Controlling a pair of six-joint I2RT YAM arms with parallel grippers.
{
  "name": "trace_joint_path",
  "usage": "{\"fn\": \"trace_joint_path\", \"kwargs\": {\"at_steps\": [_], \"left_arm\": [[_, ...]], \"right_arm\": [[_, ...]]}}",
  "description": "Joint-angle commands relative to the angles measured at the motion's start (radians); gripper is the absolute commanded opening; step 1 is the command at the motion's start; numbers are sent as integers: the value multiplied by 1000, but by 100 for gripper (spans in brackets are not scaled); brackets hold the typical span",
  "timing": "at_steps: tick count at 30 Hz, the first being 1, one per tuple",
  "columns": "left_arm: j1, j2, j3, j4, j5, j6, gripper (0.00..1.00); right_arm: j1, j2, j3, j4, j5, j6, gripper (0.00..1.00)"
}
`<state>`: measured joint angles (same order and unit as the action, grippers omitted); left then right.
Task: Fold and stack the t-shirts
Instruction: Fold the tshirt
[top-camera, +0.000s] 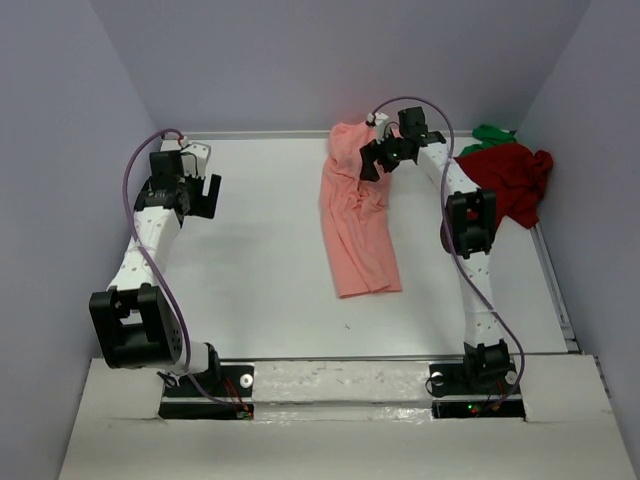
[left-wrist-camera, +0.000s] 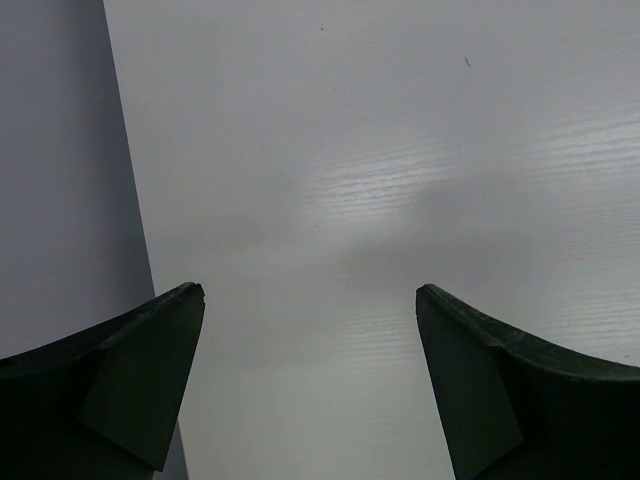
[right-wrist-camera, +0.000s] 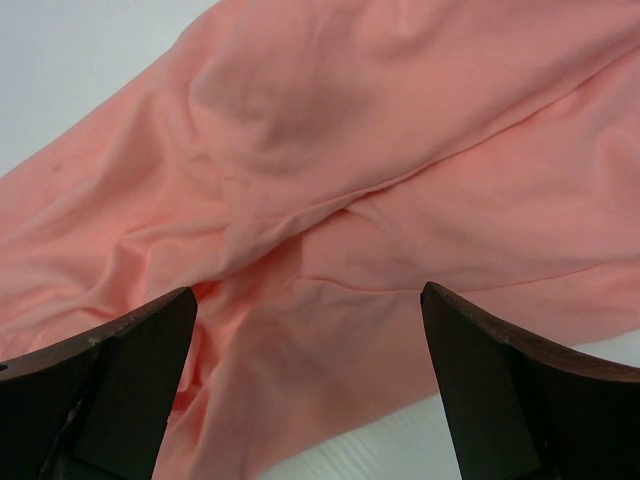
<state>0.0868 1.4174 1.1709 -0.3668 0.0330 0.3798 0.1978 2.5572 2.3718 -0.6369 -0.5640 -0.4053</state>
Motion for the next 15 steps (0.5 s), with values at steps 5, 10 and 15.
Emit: {"fn": "trace_joint_path", "kwargs": {"at_steps": [5, 10, 15], "left_arm": [[5, 8, 4, -3, 21, -9, 99], [5, 8, 4, -11, 22, -9, 99], [5, -11, -16, -9, 24, -9, 99]], "right_arm": [[8, 21, 26, -194, -56, -78, 100], [8, 20, 44, -308, -71, -99, 100], [8, -72, -69, -307, -134, -110, 100]]}}
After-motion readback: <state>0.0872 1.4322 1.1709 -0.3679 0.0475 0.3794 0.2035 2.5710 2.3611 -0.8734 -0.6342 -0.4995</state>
